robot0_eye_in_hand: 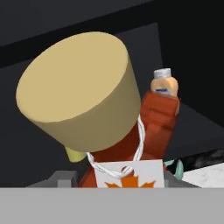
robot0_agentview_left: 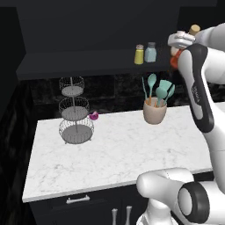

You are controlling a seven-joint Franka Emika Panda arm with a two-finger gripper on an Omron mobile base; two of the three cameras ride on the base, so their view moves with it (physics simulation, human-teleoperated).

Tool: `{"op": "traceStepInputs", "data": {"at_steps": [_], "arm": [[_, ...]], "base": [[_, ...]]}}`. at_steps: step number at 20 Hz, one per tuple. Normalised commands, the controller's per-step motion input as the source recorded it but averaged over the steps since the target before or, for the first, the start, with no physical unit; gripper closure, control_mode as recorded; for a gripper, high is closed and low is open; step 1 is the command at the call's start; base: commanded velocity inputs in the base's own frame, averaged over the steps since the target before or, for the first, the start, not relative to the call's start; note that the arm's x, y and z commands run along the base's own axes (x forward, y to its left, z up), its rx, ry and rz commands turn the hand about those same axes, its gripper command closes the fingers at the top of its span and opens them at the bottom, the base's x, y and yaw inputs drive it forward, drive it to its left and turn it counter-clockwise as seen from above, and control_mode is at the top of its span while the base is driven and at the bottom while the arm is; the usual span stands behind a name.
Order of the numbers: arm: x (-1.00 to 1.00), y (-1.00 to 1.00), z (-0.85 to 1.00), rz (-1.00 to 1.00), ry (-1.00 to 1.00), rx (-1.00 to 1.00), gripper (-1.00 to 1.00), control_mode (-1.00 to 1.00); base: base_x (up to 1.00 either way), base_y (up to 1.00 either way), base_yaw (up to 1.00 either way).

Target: Put the shaker and condiment bottle from the counter next to their counterparts in the cabinet.

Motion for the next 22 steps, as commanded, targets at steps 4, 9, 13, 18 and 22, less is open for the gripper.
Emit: {"op": "traceStepInputs", "data": {"at_steps": [4, 9, 13, 18, 22], "arm": [[0.32, -0.19, 0.05, 0.00, 0.02, 0.00, 1.00, -1.00], [0.32, -0.26, 0.00, 0.00, 0.03, 0.00, 1.00, -1.00], [0.30, -0.18, 0.00, 0.00, 0.02, 0.00, 1.00, -1.00], [0.28, -0.04, -0.01, 0.00, 0.02, -0.02, 1.00, -1.00], [0.18, 0.00, -0.37, 0.00, 0.00, -0.12, 1.00, -1.00]], "base": [[0.00, 0.00, 0.00], [0.00, 0.00, 0.00], [0.00, 0.00, 0.00], [0.00, 0.00, 0.00], [0.00, 0.00, 0.00]]}}
